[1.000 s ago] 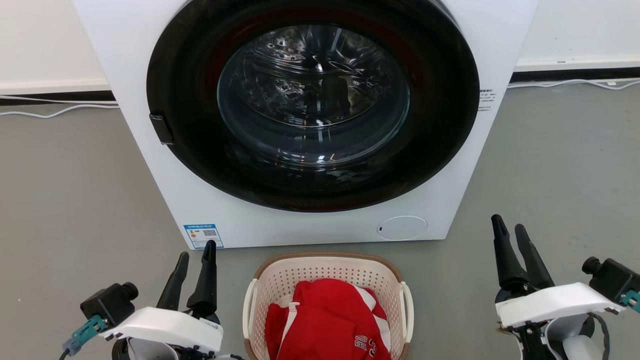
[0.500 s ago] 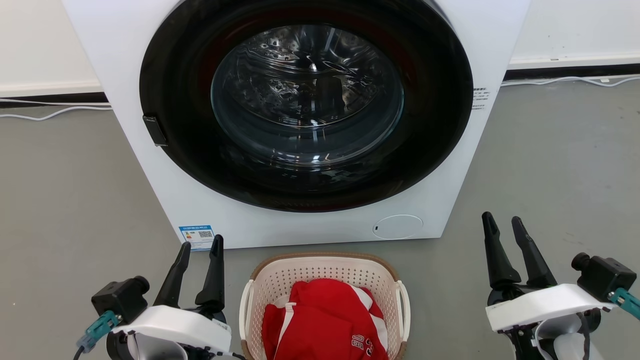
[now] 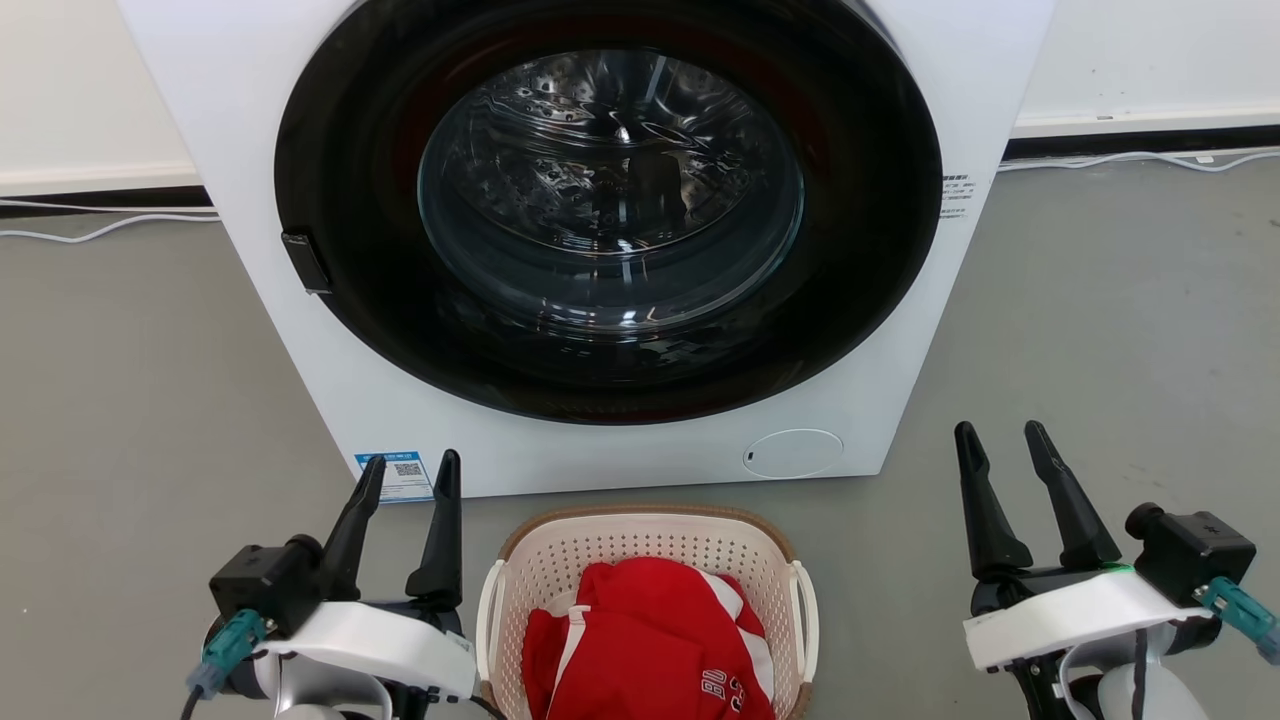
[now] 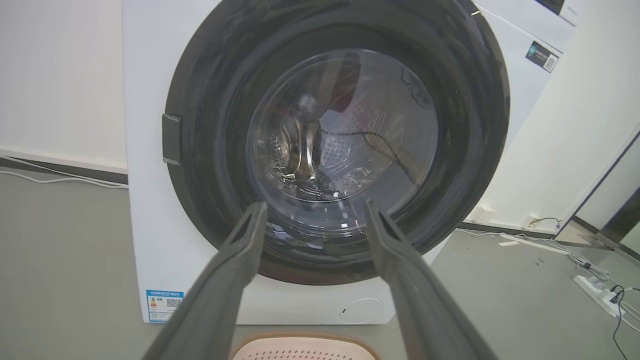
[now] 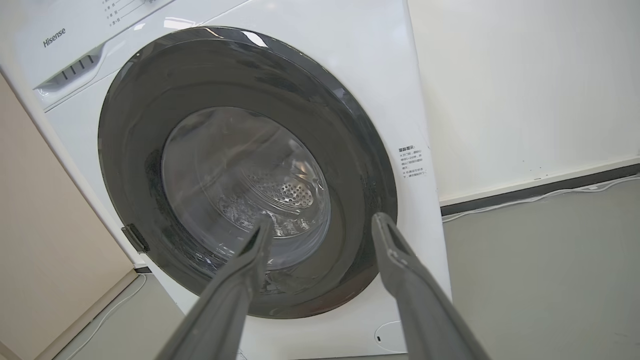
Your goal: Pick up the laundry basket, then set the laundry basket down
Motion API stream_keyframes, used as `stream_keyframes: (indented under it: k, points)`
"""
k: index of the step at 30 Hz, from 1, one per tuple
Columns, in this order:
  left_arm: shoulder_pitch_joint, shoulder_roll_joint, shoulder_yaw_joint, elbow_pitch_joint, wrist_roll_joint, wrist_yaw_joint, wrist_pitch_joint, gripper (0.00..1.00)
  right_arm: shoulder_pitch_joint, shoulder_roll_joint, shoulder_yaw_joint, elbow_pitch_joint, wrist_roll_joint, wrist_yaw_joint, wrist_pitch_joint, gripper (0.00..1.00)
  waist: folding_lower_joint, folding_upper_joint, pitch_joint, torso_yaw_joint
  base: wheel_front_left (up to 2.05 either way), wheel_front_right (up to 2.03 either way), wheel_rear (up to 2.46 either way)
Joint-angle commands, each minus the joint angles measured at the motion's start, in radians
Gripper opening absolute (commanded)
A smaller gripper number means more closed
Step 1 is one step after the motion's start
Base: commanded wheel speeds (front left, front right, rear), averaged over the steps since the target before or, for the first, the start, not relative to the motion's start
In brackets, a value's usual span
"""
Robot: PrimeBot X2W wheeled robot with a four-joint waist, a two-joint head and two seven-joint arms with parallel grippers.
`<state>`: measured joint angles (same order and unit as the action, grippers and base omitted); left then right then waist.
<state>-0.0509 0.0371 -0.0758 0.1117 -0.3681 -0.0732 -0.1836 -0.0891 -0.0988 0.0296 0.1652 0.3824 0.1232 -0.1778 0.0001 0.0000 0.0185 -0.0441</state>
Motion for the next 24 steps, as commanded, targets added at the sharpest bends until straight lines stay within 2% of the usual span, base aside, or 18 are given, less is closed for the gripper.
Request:
stream_keyframes:
  k: [1,13,24]
  points:
    - [-0.054,0.009,0.017,-0.036,0.032,0.011,-0.013,1.0,-0.061,-0.009,0.014,-0.037,-0.034,0.006,-0.018,1.0,0.0,0.0,0.0,0.0,0.0,0.0,0.0]
    - [-0.062,0.012,0.005,-0.057,0.182,0.023,-0.051,1.0,-0.074,-0.005,0.015,-0.035,-0.204,0.007,-0.057,1.0,0.0,0.0,0.005,-0.01,0.0,0.0,0.0]
    - [-0.07,0.013,-0.004,-0.073,0.287,0.033,-0.078,1.0,-0.083,-0.006,0.022,-0.042,-0.314,0.008,-0.084,1.0,-0.0001,0.0,0.007,-0.017,0.0,0.0,0.0]
